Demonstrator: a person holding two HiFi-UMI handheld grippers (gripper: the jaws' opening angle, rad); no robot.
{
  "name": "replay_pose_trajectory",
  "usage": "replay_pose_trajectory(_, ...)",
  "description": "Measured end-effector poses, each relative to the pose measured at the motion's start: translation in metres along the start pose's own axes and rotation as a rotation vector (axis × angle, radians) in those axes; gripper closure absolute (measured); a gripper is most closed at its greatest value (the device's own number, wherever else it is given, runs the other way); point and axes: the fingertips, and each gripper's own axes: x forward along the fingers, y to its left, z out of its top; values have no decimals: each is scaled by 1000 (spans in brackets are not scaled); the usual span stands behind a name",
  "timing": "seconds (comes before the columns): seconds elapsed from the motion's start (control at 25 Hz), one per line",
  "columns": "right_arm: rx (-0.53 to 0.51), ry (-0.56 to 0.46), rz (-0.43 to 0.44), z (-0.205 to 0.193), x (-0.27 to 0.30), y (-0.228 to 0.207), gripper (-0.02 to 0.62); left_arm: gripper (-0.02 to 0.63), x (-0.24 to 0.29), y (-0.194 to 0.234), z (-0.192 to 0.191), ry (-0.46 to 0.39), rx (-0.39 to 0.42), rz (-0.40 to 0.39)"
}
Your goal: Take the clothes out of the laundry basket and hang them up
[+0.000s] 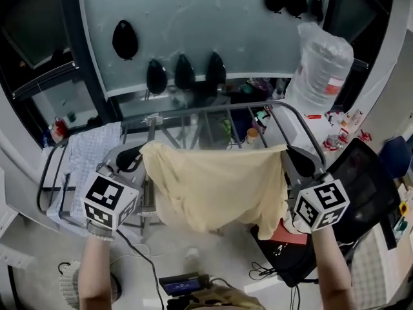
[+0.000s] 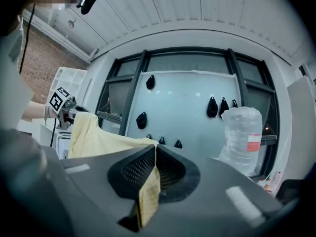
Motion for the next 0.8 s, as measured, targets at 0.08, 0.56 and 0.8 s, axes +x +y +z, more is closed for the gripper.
replay_pose_trajectory(0.08, -10, 30, -18, -6, 25, -10, 584, 597, 28, 17, -6, 12, 10, -9)
replay_pose_trajectory(0.56, 59, 207, -83, -62, 200, -68, 584, 597, 180, 120, -72, 100, -102, -93)
replay_pose_trajectory(0.8, 5, 243, -86, -61, 290, -90, 584, 598, 233, 190, -90, 92, -208, -49)
